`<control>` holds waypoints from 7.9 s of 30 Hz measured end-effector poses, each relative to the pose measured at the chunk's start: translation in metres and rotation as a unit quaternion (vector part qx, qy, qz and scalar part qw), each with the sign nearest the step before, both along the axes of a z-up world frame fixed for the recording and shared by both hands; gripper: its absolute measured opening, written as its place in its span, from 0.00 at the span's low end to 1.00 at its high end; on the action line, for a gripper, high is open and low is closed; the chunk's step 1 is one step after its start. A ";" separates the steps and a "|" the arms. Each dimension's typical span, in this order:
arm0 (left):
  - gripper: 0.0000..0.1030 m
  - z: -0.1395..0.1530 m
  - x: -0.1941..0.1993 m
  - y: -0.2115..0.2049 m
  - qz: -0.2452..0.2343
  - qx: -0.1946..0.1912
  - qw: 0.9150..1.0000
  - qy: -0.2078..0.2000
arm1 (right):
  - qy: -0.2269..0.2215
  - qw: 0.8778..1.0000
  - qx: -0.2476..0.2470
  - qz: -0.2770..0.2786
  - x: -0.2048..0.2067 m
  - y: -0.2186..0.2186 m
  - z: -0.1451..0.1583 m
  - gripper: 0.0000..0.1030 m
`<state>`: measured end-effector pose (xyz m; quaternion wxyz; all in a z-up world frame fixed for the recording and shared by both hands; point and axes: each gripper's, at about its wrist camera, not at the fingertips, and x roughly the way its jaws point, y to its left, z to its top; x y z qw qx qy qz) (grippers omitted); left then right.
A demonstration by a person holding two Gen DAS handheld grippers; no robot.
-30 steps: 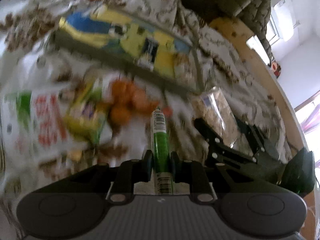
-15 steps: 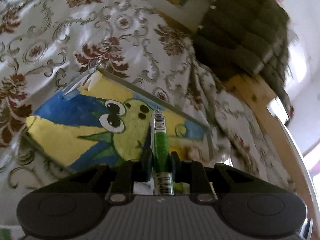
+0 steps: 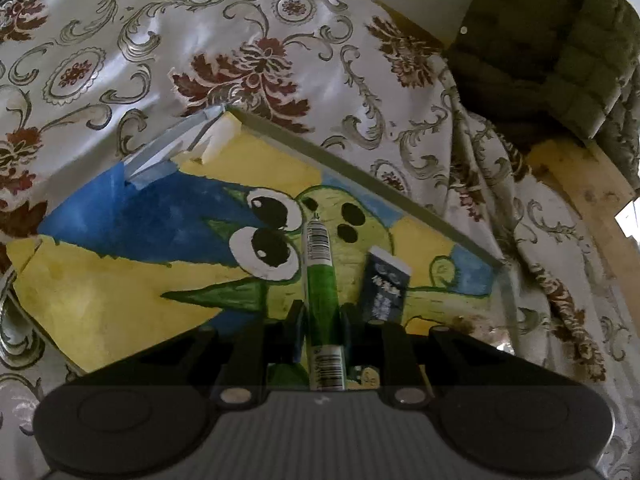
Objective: Organize snacks
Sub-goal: 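Open left gripper to drop the green tube in the box while right gripper releases the cracker bag there, then withdraw both tools from the box toward the remaining snacks, then grasp the yellow-and-purple packet with left gripper while right gripper grasps the orange candy bag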
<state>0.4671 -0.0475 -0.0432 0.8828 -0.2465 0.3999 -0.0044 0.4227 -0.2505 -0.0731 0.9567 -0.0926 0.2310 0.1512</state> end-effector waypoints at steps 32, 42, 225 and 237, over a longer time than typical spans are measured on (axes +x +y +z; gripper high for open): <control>0.77 0.040 -0.068 0.007 0.038 0.040 0.996 -0.064 | -0.017 0.999 0.037 -0.023 -0.036 -0.008 0.040 0.99; 0.99 0.069 -0.138 0.014 0.039 0.097 0.988 -0.111 | -0.048 0.996 0.043 -0.057 -0.089 -0.016 0.074 0.99; 0.58 -0.015 -0.173 -0.026 -0.301 0.326 0.896 -0.010 | 0.191 0.963 0.133 0.133 -0.072 0.021 -0.009 0.60; 0.56 -0.006 -0.185 -0.015 -0.274 0.287 0.918 -0.005 | 0.198 0.960 0.145 0.137 -0.079 0.017 -0.001 0.39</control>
